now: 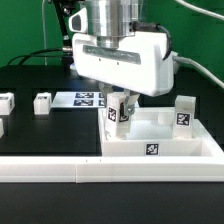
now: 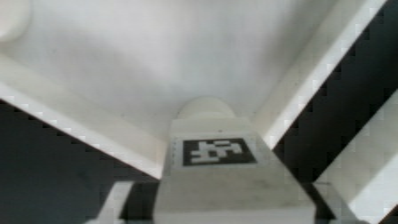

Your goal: Assemble square table

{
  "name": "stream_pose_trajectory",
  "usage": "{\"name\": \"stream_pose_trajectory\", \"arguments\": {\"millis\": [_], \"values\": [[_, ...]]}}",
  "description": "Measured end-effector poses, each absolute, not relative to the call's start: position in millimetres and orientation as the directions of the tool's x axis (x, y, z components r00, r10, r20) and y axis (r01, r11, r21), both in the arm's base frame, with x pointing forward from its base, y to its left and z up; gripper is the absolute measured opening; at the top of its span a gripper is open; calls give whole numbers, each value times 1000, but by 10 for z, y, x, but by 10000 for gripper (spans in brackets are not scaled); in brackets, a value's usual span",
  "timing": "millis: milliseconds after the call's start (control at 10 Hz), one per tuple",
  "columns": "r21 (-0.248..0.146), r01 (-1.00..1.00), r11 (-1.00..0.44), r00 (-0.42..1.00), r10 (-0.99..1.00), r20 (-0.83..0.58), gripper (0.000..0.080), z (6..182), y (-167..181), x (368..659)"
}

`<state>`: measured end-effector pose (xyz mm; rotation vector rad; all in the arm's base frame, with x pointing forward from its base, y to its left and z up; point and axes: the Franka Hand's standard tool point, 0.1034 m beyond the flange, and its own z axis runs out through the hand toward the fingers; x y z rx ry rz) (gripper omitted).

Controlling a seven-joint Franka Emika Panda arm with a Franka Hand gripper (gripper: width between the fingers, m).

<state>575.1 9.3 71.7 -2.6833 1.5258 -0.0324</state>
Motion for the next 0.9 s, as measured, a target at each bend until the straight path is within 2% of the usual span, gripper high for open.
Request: {"name": "stream_pose_trajectory", "arguments": {"millis": [300, 400, 500, 600, 900], "values": [[-58, -865, -498, 499, -867, -10, 294, 715, 96, 5751], [-59, -844, -533, 534, -845, -8, 465, 715, 95, 5751], [-60, -812, -580, 581, -814, -4, 605, 720, 89, 5758], [-57, -757, -651, 652, -758, 1, 636, 723, 96, 5760], [-55, -531, -846, 847, -532, 11, 647, 741, 125, 5776]]}}
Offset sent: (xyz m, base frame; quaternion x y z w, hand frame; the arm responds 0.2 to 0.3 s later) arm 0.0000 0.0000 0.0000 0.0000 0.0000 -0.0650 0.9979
